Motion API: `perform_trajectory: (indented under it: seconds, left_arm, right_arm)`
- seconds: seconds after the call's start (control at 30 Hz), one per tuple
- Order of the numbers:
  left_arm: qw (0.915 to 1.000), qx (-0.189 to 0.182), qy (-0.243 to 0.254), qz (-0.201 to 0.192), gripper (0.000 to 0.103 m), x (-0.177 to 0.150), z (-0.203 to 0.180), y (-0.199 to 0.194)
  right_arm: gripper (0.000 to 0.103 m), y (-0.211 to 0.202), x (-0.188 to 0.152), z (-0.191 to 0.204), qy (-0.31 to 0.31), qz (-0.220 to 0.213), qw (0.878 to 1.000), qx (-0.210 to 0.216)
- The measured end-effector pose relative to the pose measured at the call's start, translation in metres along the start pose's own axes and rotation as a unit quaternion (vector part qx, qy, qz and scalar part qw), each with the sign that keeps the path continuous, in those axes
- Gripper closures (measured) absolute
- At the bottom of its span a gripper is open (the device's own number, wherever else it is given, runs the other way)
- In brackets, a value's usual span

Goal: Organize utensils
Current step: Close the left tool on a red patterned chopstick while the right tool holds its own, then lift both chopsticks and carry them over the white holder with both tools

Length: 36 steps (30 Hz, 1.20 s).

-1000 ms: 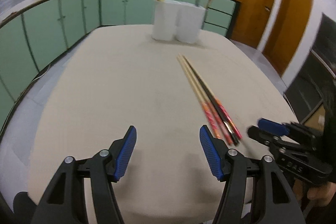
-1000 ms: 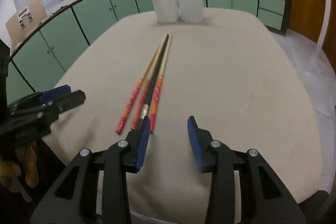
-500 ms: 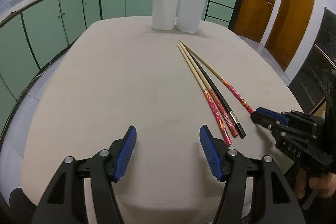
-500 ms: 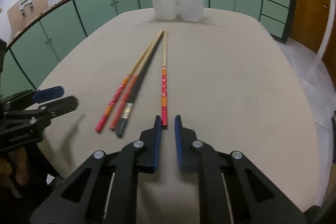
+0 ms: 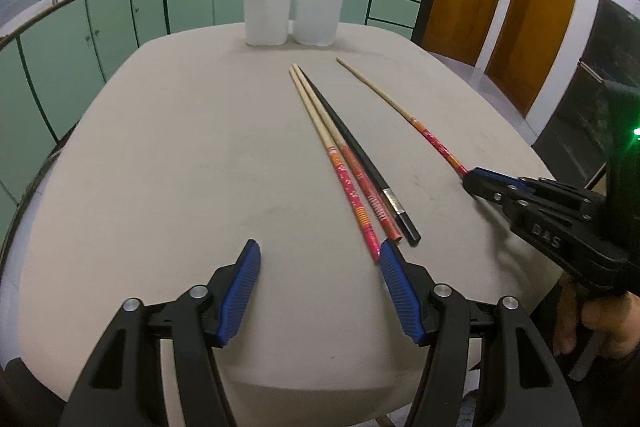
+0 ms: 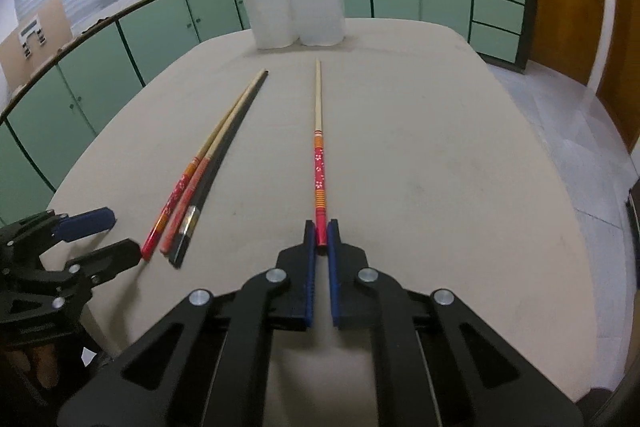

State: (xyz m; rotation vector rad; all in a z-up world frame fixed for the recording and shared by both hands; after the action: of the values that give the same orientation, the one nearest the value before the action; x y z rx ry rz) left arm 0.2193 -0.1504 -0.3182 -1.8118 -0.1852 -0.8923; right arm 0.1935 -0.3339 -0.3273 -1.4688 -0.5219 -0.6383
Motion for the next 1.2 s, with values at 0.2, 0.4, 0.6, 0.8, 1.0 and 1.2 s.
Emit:
perform_trajectory:
  seconds: [0.2, 0.4, 0.6, 0.8, 1.0, 1.2]
  left_arm:
    - [0.9996, 0.026, 0.002, -0.010, 0.047, 0.001, -0.005, 0.007]
    - [0.9995, 0.022, -0.017, -0.018, 0.063, 0.002, 0.005, 0.002]
    - [0.9996, 0.017, 0.006, -0.023, 0.063, 0.005, -0.001, 0.009]
    - [0.9960, 0.064, -0.032, -0.054, 0.097, 0.009, 0.014, 0.011]
    - [0.9913, 0.090, -0.076, -0.059, 0.097, 0.000, 0.026, 0.001]
    - [0.9935, 0.077, -0.066, -0.052, 0.093, -0.003, 0.026, -0.002]
  right_arm:
    - [0.098, -0.006, -0.006, 0.002, 0.001, 0.002, 1.000, 0.005]
    - [0.097, -0.006, -0.006, 0.005, 0.001, 0.000, 1.000, 0.004]
    - [0.095, -0.004, -0.006, 0.008, 0.001, -0.004, 1.000, -0.001]
    - [0.097, -0.004, -0.009, 0.022, 0.002, -0.020, 0.998, -0.053]
    - [0.097, -0.006, -0.014, 0.029, 0.016, -0.030, 0.996, -0.076]
    - [0.093, -0.006, -0.017, 0.031, 0.009, -0.033, 0.997, -0.069]
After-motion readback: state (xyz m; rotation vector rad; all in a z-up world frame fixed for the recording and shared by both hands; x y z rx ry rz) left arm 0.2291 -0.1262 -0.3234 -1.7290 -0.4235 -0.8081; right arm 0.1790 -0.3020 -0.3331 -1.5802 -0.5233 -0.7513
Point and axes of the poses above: each gripper's, at about its wrist camera, not at the fingertips, and y roughly the way its jaws point, z to its left, x to its top, the point moved 1 cm from there along y, roughly the way its jaws point, and after that the axes turned 6 degrees about -x, right-handed, at the moved point
